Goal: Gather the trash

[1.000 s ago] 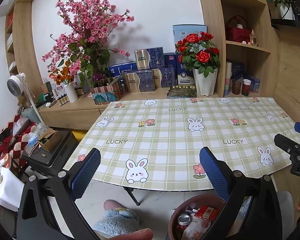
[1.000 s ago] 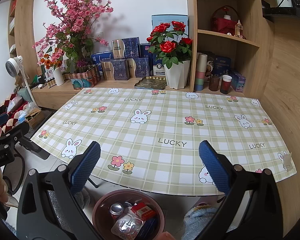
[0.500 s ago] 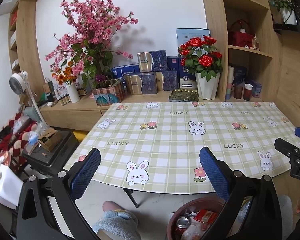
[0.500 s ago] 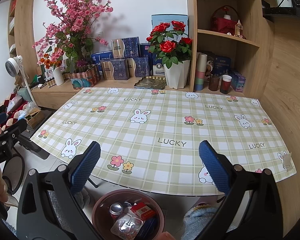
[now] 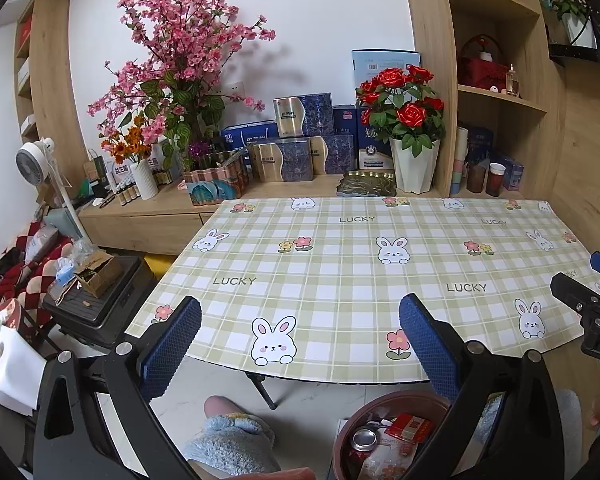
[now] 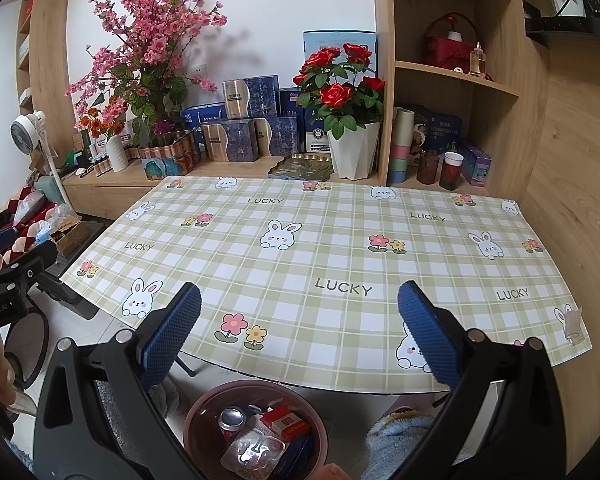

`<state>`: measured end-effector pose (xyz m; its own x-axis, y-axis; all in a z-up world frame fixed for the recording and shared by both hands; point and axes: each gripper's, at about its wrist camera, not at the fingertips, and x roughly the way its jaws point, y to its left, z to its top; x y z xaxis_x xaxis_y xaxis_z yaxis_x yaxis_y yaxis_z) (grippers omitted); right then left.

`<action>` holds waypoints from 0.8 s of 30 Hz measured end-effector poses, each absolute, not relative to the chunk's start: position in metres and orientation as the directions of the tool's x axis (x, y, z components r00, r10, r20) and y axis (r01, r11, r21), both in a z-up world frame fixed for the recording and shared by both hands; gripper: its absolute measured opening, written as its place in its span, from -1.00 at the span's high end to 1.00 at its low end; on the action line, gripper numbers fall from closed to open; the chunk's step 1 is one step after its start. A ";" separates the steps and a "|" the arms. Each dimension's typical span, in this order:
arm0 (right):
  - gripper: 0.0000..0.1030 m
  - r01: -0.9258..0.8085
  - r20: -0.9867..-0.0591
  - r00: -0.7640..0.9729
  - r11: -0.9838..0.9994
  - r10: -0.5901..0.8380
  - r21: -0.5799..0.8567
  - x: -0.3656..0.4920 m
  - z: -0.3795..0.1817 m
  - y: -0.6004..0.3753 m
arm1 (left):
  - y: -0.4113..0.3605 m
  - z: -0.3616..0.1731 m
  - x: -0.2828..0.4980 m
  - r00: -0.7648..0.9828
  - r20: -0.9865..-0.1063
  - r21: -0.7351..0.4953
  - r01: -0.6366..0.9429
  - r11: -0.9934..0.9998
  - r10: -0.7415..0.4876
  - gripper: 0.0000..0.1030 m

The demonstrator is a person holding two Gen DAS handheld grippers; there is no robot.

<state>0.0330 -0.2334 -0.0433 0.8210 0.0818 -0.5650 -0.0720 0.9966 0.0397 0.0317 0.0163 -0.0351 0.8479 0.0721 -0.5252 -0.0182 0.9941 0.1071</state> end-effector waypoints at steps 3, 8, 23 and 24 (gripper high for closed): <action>-0.89 -0.072 -0.566 0.821 0.997 0.081 0.039 0.033 -0.043 -0.233 | 0.017 -0.035 0.032 0.848 -0.525 0.110 -0.021 0.994 0.076 -0.88; -0.89 -0.070 -0.565 0.821 0.997 0.080 0.039 0.033 -0.043 -0.233 | 0.018 -0.034 0.032 0.849 -0.523 0.110 -0.021 0.994 0.076 -0.88; -0.89 -0.045 -0.579 0.813 0.998 0.065 0.048 0.040 -0.042 -0.241 | 0.015 -0.033 0.034 0.847 -0.527 0.112 -0.012 0.994 0.070 -0.88; -0.89 -0.045 -0.579 0.813 0.998 0.065 0.048 0.040 -0.042 -0.241 | 0.014 -0.032 0.035 0.847 -0.528 0.112 -0.012 0.994 0.069 -0.88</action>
